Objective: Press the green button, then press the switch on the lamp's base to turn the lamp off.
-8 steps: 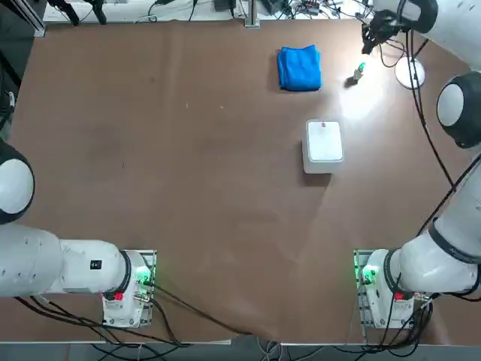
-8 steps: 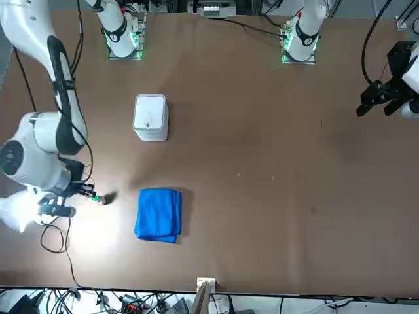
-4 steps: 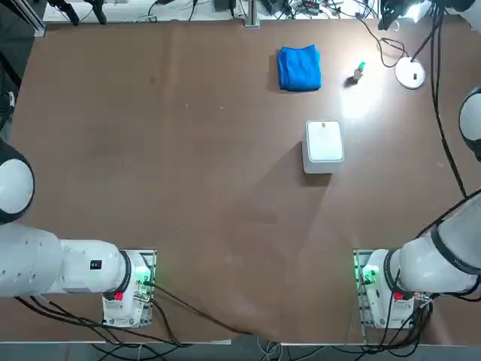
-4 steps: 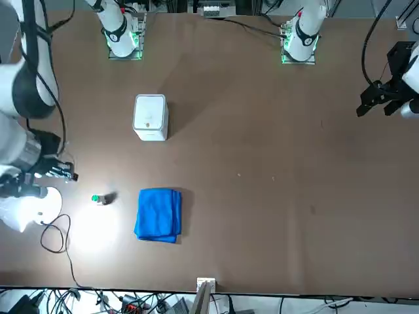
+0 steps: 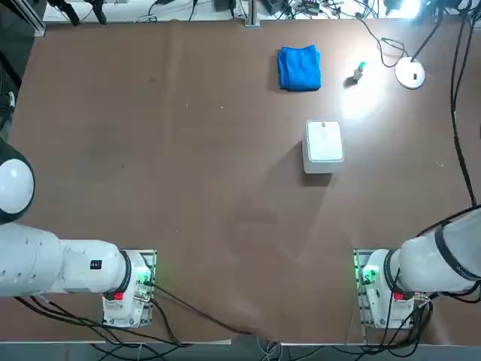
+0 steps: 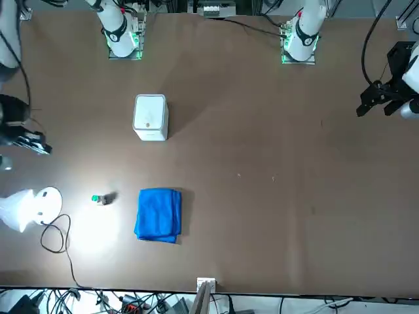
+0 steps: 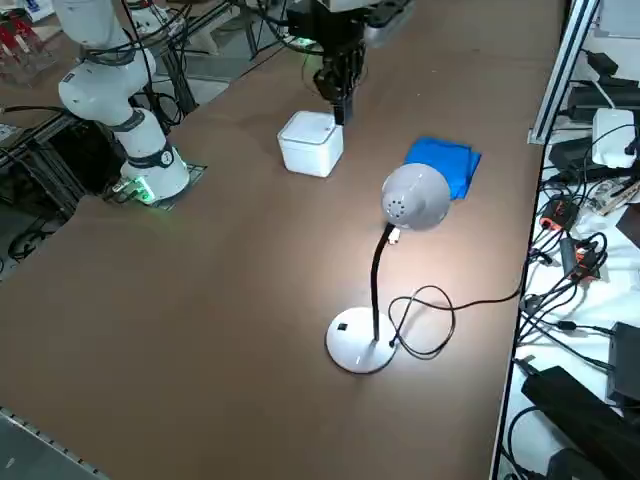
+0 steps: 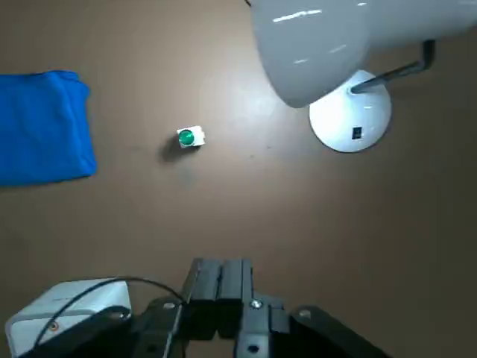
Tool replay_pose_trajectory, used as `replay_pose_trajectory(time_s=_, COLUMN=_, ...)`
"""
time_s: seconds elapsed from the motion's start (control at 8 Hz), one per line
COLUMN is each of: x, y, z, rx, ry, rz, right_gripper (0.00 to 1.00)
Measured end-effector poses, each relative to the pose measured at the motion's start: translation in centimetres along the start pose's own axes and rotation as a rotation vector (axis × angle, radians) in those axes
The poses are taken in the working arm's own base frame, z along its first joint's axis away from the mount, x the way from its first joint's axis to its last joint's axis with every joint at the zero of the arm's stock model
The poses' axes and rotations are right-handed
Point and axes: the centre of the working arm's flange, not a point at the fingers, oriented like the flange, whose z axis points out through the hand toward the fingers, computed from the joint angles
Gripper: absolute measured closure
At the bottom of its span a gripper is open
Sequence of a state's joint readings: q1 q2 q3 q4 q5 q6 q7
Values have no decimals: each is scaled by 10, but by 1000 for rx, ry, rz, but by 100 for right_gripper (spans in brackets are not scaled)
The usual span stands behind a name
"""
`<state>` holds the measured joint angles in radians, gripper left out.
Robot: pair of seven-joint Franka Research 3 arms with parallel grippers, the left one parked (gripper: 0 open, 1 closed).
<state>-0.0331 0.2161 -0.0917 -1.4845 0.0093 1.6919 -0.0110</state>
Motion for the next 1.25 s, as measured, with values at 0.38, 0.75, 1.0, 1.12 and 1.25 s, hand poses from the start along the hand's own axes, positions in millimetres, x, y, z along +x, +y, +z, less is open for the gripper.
replay_pose_trajectory(time_s=0.38, x=-9, y=97, z=32, rx=33, ry=-39, rz=-25, right_gripper=99)
replay_pose_trajectory(time_s=0.75, x=-3, y=176, z=114, rx=109, ry=-28, rz=32, right_gripper=99)
replay_pose_trajectory(time_s=1.0, x=11, y=196, z=184, rx=105, ry=-30, rz=55, right_gripper=99)
replay_pose_trajectory(time_s=1.12, x=19, y=198, z=208, rx=107, ry=-7, rz=60, right_gripper=99)
replay_pose_trajectory(time_s=1.25, x=25, y=197, z=226, rx=105, ry=22, rz=65, right_gripper=99)
